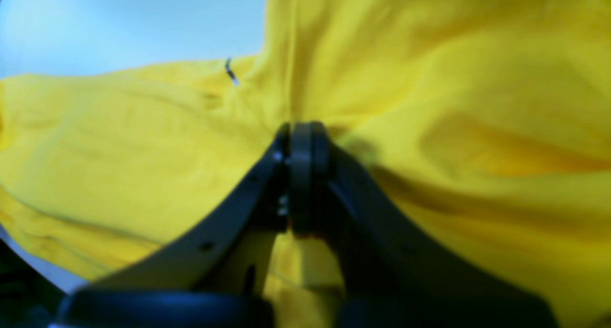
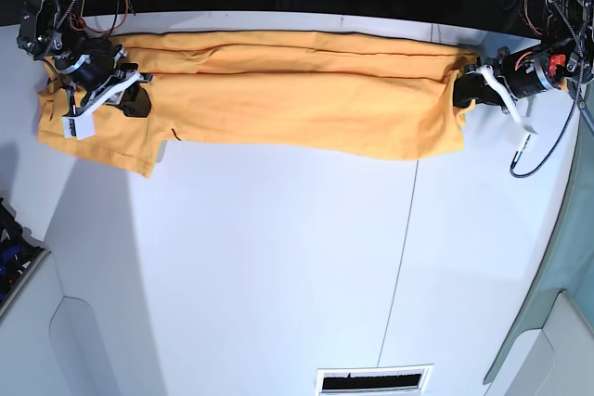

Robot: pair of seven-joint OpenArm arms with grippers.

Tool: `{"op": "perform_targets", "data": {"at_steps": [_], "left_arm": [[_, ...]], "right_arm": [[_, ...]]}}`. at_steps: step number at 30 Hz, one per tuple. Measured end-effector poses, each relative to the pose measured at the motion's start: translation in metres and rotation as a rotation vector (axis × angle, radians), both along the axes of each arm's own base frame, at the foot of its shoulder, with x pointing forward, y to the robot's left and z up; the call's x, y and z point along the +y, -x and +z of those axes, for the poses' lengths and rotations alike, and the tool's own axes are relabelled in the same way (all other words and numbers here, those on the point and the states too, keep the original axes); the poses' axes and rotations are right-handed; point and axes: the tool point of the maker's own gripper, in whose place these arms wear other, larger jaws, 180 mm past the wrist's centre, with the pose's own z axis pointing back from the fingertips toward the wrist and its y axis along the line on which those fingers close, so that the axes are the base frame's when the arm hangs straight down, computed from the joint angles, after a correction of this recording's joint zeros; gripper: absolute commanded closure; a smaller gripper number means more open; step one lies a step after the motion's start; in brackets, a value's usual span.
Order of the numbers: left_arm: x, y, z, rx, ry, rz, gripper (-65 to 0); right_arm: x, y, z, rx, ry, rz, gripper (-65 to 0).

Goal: Layout the t-shirt on the table in an organized manner, then fold the t-shirt properly
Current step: 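Grip both ends of the folded strip with both grippers, then carry the strip end with the left gripper toward the right gripper, folding it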

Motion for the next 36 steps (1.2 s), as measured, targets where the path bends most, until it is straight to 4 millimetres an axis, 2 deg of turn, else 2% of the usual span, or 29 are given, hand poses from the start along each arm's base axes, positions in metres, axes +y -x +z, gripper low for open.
{"op": "perform_targets", "data": {"at_steps": [4,9,15,19,21,25,27,30,34,36], "left_arm": [[0.005,-0.006,0.003,-0.022,-0.016,0.003,0.0],[0.028,-0.023,0.020,-0.062,-0.068,-0.006,0.0],[0.059,-0.027,0.033,-0.067,-0.153,-0.027,0.0],[0.064,-0.030,0.049,-0.080,-0.202,-0.077,0.0],[0.047,-0.034,0.065,-0.106,-0.160,-0.118,0.0],[-0.008,-0.049,0.118,-0.285,-0.051,-0.216,0.0],[-0.038,-0.047,0.133,-0.342,-0.024,-0.278,0.0],[-0.090,-0.034,0.131,-0.351,0.064,-0.365,0.0],[-0.139,-0.018,0.100,-0.315,0.064,-0.453,0.0],[-0.162,-0.013,0.091,-0.324,0.075,-0.479,0.0]], "right_arm": [[0.005,-0.004,0.006,-0.022,-0.059,-0.022,0.0],[0.003,-0.011,0.019,-0.063,-0.120,-0.064,0.0],[-0.012,-0.022,0.040,-0.130,-0.104,-0.097,0.0],[-0.022,-0.024,0.045,-0.147,-0.093,-0.122,0.0],[-0.023,-0.023,0.044,-0.143,-0.092,-0.123,0.0],[-0.024,-0.022,0.044,-0.140,-0.088,-0.124,0.0],[-0.030,-0.021,0.043,-0.135,-0.071,-0.132,0.0],[-0.045,-0.020,0.045,-0.144,-0.061,-0.176,0.0],[-0.077,-0.016,0.051,-0.158,-0.035,-0.255,0.0],[-0.092,-0.013,0.055,-0.157,-0.029,-0.283,0.0]]}}
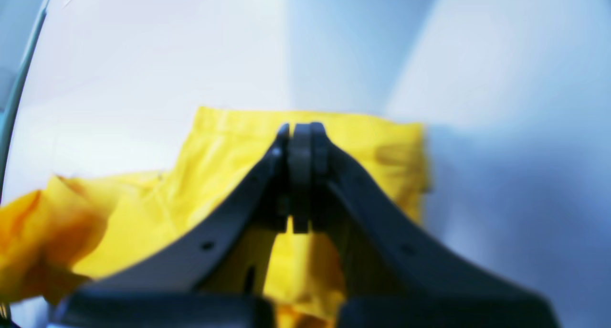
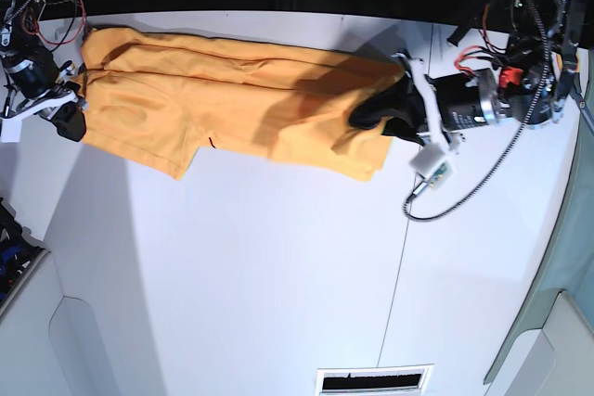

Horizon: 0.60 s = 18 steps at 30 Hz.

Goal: Layout the t-shirt on the table in an organized manner, then fold the t-shirt properly
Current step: 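Carry the strip end with the left gripper toward the right gripper, folding it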

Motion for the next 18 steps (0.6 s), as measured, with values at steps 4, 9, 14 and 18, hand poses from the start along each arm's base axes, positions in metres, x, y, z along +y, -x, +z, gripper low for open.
{"op": "perform_targets", "data": {"at_steps": [4,9,14,18], "left_arm": [[-0.028,0.003,-0.021,-0.004,-0.014,-0.021,0.0],[-0.044,-0.010,-0.044,0.050,0.014,0.047,0.0],[-0.062,-0.030,-0.041,0.055,0.073,0.076,-15.2],[-0.078,-0.028,-0.045,0.089,0.112,0.082,-31.7]], "right_arm": [[-0.024,0.006,0.006,0.021,0.022,-0.021,0.0],[-0.036,0.016,0.007,0.056,0.039,-0.006,-2.4],[-0.035,0.048,-0.013,0.154,0.040,0.012,-31.9],[-0.019,0.072,-0.033,0.230,0.024,0.060,-34.5]]}}
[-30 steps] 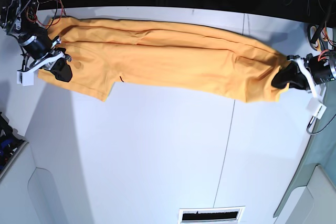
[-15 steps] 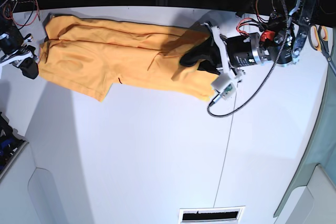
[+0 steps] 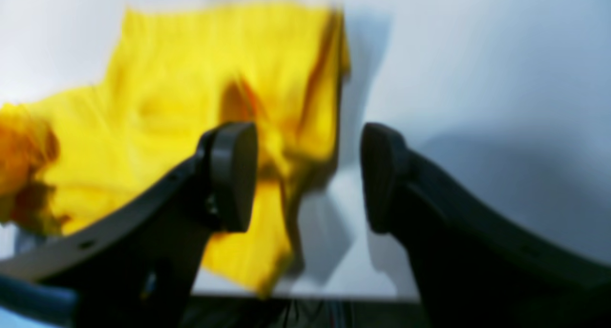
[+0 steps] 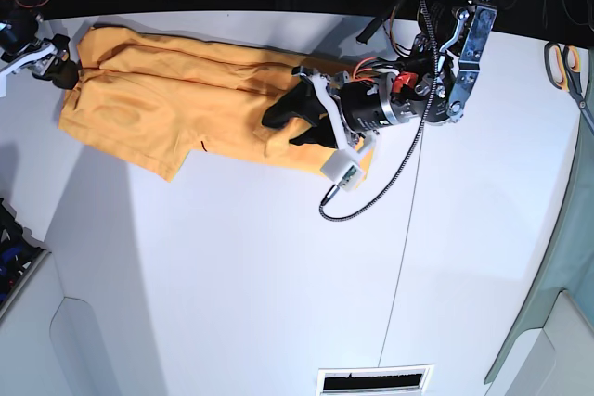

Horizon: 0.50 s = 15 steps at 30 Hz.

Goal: Layout the t-shirt on the table in an organized manner, then fold the t-shirt properly
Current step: 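Carry the strip end with the left gripper toward the right gripper, folding it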

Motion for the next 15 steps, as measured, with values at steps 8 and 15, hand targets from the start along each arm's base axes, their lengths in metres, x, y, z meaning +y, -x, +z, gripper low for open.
{"op": "perform_targets", "data": {"at_steps": [8,15], "left_arm": [[-0.027,0.014,0.014,0.063,0.114,-0.066,-31.7],[-0.033,0.012,0.033,0.057,0.201,-0.067,-31.6]], "right_arm": [[0.037,-0.007,-0.025,-0.010,-0.031,0.067,-42.6],[0.050,-0.027,-0.026,-0.044,-0.075,0.043,-43.0]]}}
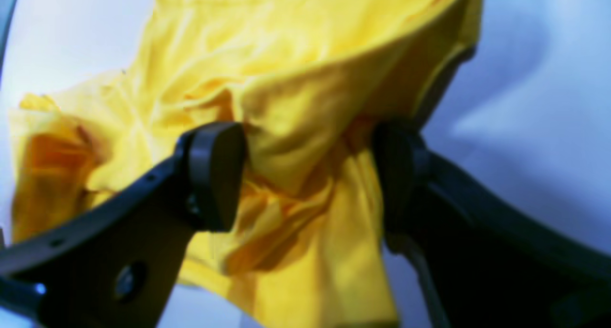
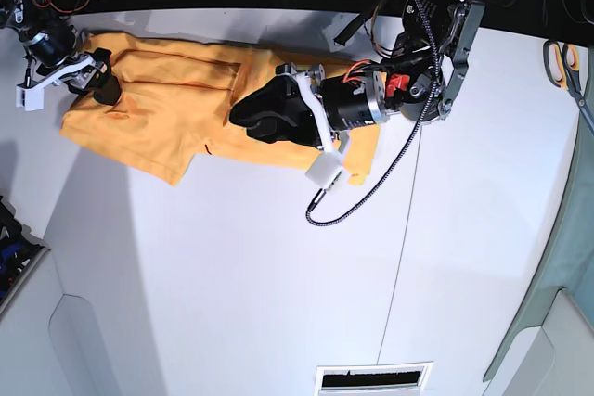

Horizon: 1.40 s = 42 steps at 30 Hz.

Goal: Layout the t-shirt on the table in an organized manner, then fold the t-shirt properly
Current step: 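Carry the strip end with the left gripper toward the right gripper, folding it, then grasp the folded end with the left gripper and fold it toward the right gripper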

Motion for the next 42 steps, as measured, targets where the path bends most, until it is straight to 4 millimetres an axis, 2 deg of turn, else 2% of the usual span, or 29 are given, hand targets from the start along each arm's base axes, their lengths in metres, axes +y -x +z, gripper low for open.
{"op": "perform_targets", "data": {"at_steps": [4,7,8,12,16,19,21,23,25,28,30,33,35,37,40,42], "left_arm": [[0.010,-0.007,0.008,-0.031,-0.007,0.024,-31.6],[0.032,-0.022,0.017,-0.069,-0.016,0.087,-31.6],[0.042,-0.027,0.017,-0.074,-0.027,0.111,-31.6],[0.078,-0.034,0.007,-0.084,-0.115,0.163,-31.6],[0.110,-0.037,-0.005,-0.090,-0.230,0.191,-31.6],[0.142,-0.047,-0.012,-0.113,-0.298,0.253,-31.6],[0.164,-0.046,-0.031,-0.081,-0.364,0.277,-31.6],[0.175,-0.035,-0.054,-0.004,-0.394,0.283,-31.6],[0.172,-0.024,-0.072,0.059,-0.390,0.269,-31.6],[0.149,-0.012,-0.083,0.109,-0.344,0.220,-31.6],[0.128,-0.004,-0.086,0.116,-0.332,0.166,-31.6],[0.090,0.009,-0.090,0.115,-0.313,0.082,-31.6],[0.067,0.015,-0.091,0.099,-0.307,0.041,-31.6],[0.051,0.016,-0.093,0.089,-0.311,0.031,-31.6],[0.042,0.014,-0.094,0.081,-0.321,0.048,-31.6],[0.043,0.012,-0.094,0.080,-0.326,0.054,-31.6]], "right_arm": [[0.002,-0.004,0.002,-0.007,-0.004,0.007,-42.8],[0.002,-0.004,0.002,-0.006,-0.004,0.008,-41.1],[0.002,-0.004,0.002,-0.006,-0.004,0.008,-35.2],[0.003,-0.002,-0.001,0.008,-0.004,0.008,0.0],[0.000,-0.007,0.001,0.001,0.012,0.009,0.0],[-0.012,-0.013,0.006,-0.014,0.022,-0.028,0.0],[-0.027,-0.016,0.013,-0.031,0.036,-0.067,0.0],[-0.040,-0.017,0.024,-0.041,0.040,-0.090,0.0],[-0.048,-0.021,0.037,-0.066,0.036,-0.094,0.0],[-0.054,-0.030,0.059,-0.108,0.075,-0.063,0.0],[-0.052,-0.037,0.074,-0.138,0.085,-0.036,0.0],[-0.036,-0.045,0.097,-0.186,0.084,0.021,0.0],[-0.018,-0.051,0.110,-0.229,0.089,0.076,0.0],[0.009,-0.057,0.117,-0.258,0.077,0.141,0.0],[0.061,-0.057,0.113,-0.259,0.043,0.260,0.0],[0.097,-0.051,0.102,-0.229,0.021,0.344,0.0]]}}
